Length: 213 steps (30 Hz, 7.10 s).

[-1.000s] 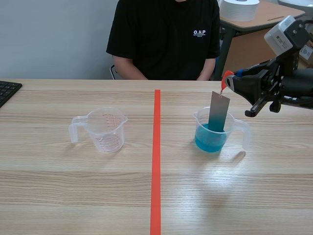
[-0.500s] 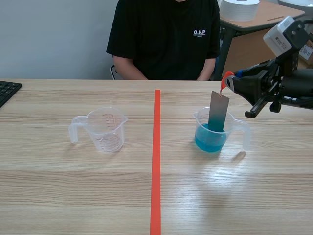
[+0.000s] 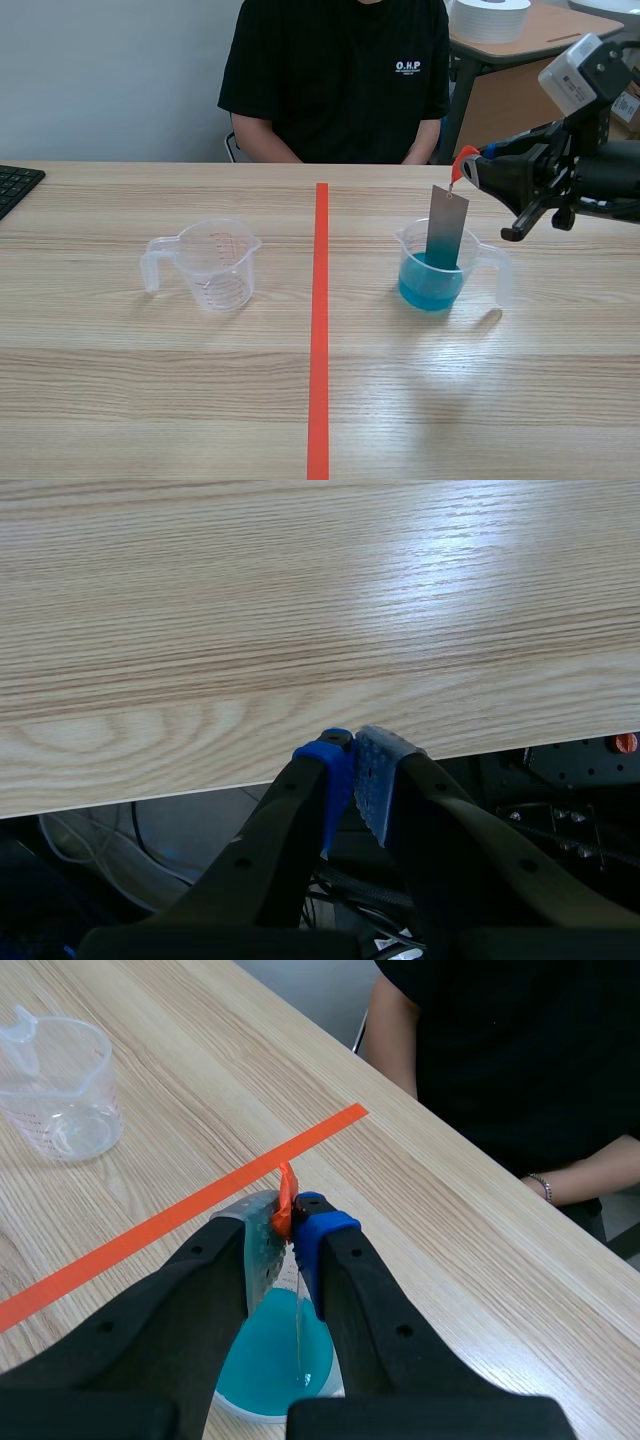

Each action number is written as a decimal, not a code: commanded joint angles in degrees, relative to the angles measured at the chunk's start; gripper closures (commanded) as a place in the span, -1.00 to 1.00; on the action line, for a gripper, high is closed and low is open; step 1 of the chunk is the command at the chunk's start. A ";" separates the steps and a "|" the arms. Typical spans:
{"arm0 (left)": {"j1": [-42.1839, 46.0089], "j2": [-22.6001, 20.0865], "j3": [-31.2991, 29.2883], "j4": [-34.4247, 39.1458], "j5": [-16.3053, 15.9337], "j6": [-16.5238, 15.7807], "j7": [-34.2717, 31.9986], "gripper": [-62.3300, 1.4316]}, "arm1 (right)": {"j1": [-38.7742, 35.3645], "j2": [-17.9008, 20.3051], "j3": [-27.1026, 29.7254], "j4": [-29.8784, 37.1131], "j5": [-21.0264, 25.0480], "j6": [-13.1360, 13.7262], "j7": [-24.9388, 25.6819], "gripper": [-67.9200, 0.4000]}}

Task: Do the redox reaction experiment.
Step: 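Hold the plate still in the solution, then raise the plate and point at it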

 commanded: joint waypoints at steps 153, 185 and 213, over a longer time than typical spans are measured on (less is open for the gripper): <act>-90.51 14.40 56.72 -36.70 19.23 -9.09 -4.44 0.81 | -8.87 10.29 21.20 32.20 31.54 0.42 -23.76 0.94; -92.56 20.00 56.74 -37.59 19.21 -9.77 -4.31 0.81 | -8.87 10.29 21.20 32.20 31.54 0.42 -24.13 0.94; -92.59 19.96 56.76 -37.59 19.28 -9.75 -4.44 0.81 | -8.87 10.29 21.20 32.20 31.54 0.42 -24.13 0.94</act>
